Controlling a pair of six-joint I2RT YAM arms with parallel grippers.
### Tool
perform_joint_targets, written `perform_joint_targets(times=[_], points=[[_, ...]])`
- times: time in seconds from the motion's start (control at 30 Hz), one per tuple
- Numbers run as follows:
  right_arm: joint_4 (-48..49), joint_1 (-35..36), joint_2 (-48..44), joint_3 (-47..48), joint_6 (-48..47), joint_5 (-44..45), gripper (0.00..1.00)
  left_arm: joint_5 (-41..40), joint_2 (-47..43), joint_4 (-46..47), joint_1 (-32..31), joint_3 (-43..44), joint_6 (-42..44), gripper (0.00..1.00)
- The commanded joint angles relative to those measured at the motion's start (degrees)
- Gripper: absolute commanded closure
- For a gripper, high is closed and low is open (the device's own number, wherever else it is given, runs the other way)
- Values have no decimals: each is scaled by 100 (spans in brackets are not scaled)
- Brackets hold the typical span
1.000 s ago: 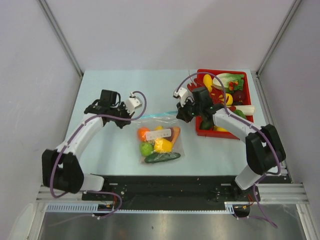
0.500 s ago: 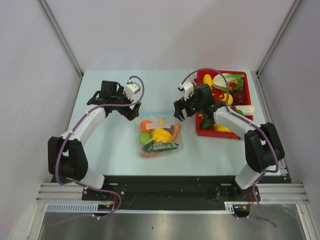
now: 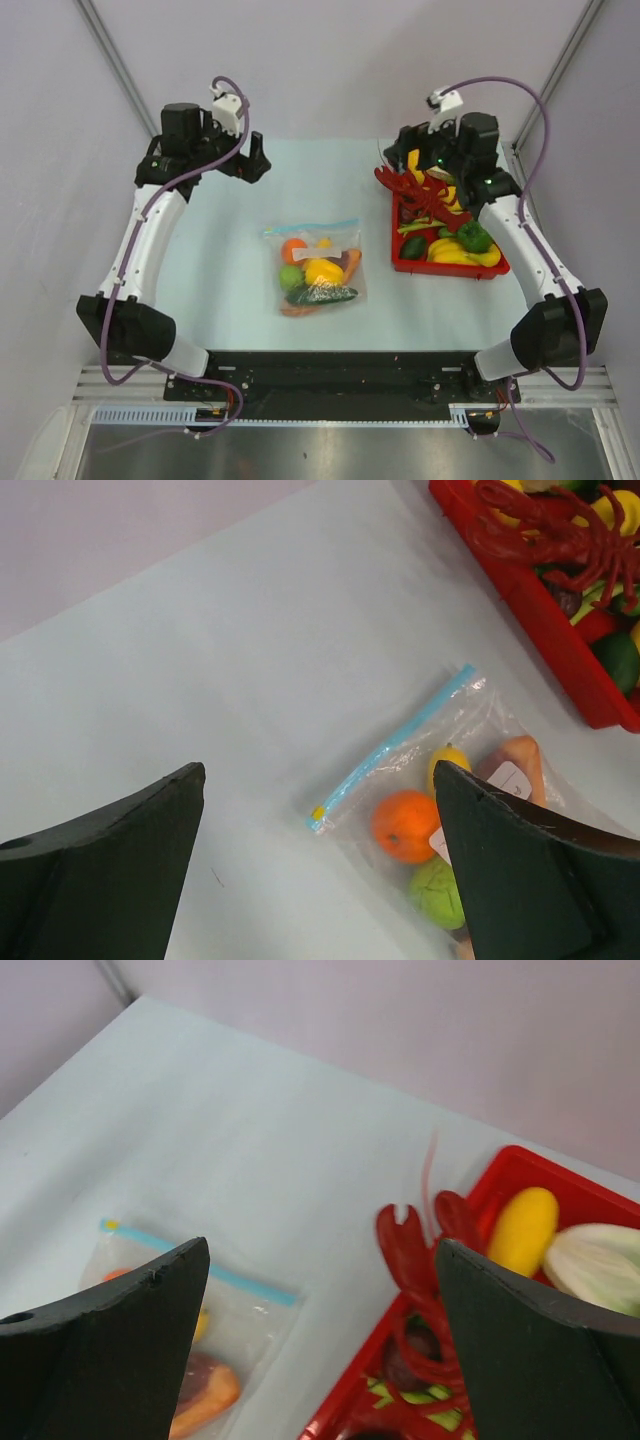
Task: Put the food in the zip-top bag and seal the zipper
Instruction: Reset both arms
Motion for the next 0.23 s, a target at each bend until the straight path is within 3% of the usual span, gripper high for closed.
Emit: perform_joint_targets(times=[0.0,0.2], points=[[-410,-645,17,303,388,-110,0,-313,194,-366,236,142,-540,0],[-384,-1155,-80,365,512,-172,0,-463,325,-322,350,361,-620,0]])
